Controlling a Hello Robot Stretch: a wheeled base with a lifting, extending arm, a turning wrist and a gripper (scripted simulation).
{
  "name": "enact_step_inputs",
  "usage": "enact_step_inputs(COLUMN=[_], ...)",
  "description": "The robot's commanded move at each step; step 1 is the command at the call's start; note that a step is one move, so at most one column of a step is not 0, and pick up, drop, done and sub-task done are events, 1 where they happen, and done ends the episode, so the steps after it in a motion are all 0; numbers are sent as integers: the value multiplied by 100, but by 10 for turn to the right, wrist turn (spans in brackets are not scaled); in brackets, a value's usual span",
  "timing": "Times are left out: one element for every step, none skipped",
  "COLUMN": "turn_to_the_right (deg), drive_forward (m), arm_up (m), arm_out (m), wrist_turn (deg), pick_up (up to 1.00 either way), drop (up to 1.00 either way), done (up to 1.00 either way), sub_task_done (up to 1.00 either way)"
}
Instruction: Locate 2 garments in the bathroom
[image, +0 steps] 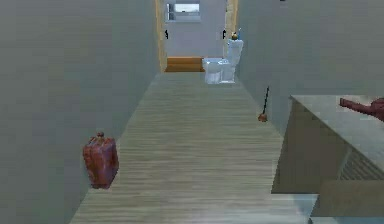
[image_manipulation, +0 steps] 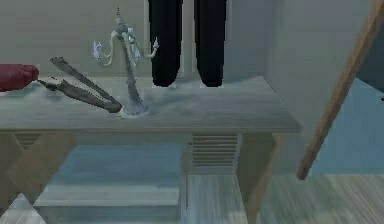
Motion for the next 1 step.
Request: enact_step_inputs(turn_to_the_right=[420], drive_forward=[0], arm_up=[0], arm_out=[0], wrist_turn=[0], pick_up=[0], drop=[0], done=[0], sub_task_done=[0])
